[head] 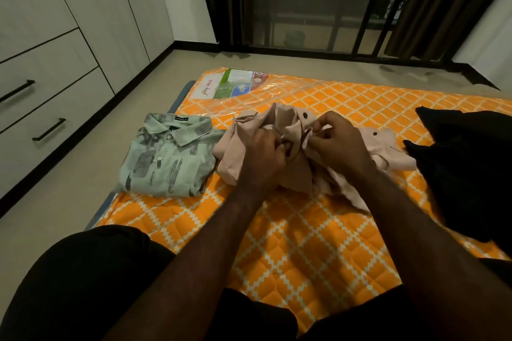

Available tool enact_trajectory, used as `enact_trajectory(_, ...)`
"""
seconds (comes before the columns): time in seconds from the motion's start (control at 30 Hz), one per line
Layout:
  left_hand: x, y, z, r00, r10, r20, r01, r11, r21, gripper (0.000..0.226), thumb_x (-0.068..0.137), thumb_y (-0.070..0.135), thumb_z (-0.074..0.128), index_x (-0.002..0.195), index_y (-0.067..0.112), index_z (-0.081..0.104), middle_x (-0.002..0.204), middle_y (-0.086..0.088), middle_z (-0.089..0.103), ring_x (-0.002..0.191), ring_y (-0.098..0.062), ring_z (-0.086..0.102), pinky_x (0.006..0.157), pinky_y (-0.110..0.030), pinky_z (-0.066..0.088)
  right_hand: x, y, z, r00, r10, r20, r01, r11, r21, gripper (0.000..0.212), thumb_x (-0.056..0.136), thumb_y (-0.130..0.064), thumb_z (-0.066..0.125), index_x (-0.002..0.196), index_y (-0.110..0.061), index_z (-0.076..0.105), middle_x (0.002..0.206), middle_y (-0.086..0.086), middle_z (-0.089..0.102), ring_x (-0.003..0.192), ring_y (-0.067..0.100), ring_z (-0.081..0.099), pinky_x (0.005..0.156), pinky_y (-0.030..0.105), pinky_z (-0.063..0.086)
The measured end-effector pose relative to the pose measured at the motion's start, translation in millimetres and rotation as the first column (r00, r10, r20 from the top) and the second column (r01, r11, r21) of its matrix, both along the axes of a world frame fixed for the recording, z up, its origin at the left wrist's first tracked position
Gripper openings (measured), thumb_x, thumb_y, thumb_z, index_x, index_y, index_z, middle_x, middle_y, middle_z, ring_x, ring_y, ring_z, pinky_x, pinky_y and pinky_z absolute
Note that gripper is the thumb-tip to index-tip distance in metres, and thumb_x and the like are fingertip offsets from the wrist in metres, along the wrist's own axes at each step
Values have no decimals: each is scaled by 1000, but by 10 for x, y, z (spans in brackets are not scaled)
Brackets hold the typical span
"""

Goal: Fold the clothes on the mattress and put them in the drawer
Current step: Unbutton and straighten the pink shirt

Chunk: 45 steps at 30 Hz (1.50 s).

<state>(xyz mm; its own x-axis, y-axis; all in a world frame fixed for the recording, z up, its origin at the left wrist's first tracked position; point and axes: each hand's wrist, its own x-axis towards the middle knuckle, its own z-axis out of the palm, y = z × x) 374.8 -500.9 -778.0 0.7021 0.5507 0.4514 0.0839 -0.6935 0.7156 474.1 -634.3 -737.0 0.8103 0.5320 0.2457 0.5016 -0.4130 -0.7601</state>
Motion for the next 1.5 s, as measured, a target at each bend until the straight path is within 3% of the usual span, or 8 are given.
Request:
enact_trajectory(0.1, 0, 49, 66, 999, -29, 30, 30, 998, -52, 17, 94, 5, 58, 79, 8, 51, 75, 7, 45, 66, -11, 40, 59, -19, 29, -117, -14, 159, 979, 176, 107, -177, 984, -2, 18, 83, -7, 66, 85, -23, 73, 77, -9, 68, 66, 8, 60, 58, 21, 45)
enact_trajectory(0.23, -61, 120, 86, 997, -76, -6, 75, 992, -100, 16, 94, 2, 53, 79, 8, 50, 68, 4, 48, 61, -6, 42, 53, -15, 30, -270, 48, 77, 831, 546, 111, -465, 790, -400, 33, 84, -29, 54, 101, -22, 81, 101, -3, 76, 87, 14, 67, 73, 29, 50)
enact_trajectory(0.37, -107, 142, 79, 994, -102, -42, 97, 988, -120, 11, 97, 8, 53, 86, 10, 51, 70, 6, 51, 63, -7, 47, 52, -19, 30, -228, 191, -319, 857, 508, 86, -320, 657, -683, 63, 84, -64, 35, 111, -21, 72, 106, 5, 71, 92, 27, 66, 75, 44, 56)
enact_trajectory(0.63, -109, 48, 184, 925, -284, -251, 296, 955, 11, 14, 104, 27, 53, 103, 14, 54, 72, 9, 51, 63, -7, 47, 54, -26, 30, 153, 111, -389, 877, 109, 468, 199, 804, -561, 29, 101, -19, 51, 127, -8, 59, 121, 17, 63, 111, 37, 58, 86, 47, 49)
enact_trajectory(0.87, -84, -13, 16, 933, -292, -213, 323, 937, 133, 12, 85, 13, 74, 84, 10, 62, 76, 6, 53, 70, -14, 47, 60, -28, 26, -58, 131, 1, 933, 359, 17, -198, 553, -809, 27, 94, -23, 68, 113, -4, 71, 108, 15, 71, 97, 31, 67, 79, 37, 51)
enact_trajectory(1.1, -83, -80, -32, 903, -406, -140, 377, 905, -196, 28, 78, 10, 82, 94, 23, 62, 83, 5, 65, 77, -7, 65, 68, -27, 57, -122, -158, 187, 986, 96, -140, -148, 890, -431, 23, 84, -8, 79, 96, -15, 61, 80, 11, 71, 69, 26, 73, 62, 44, 64)
enact_trajectory(1.2, -118, -32, 6, 835, -514, -193, 480, 854, -200, 30, 78, 7, 80, 98, 27, 71, 92, -3, 68, 86, -20, 68, 76, -46, 59, -161, -254, 148, 989, 94, -113, -128, 925, -357, 28, 81, -8, 80, 95, -18, 57, 79, 11, 70, 65, 27, 71, 57, 45, 62)
enact_trajectory(1.5, -207, -75, 28, 942, -301, -146, 251, 926, -283, 22, 80, 13, 83, 102, 15, 81, 94, 0, 78, 88, -13, 72, 82, -43, 61, -376, -294, -87, 998, -19, 61, 27, 992, -125, 49, 77, -19, 84, 103, -20, 43, 63, 0, 63, 56, 17, 59, 48, 34, 40)
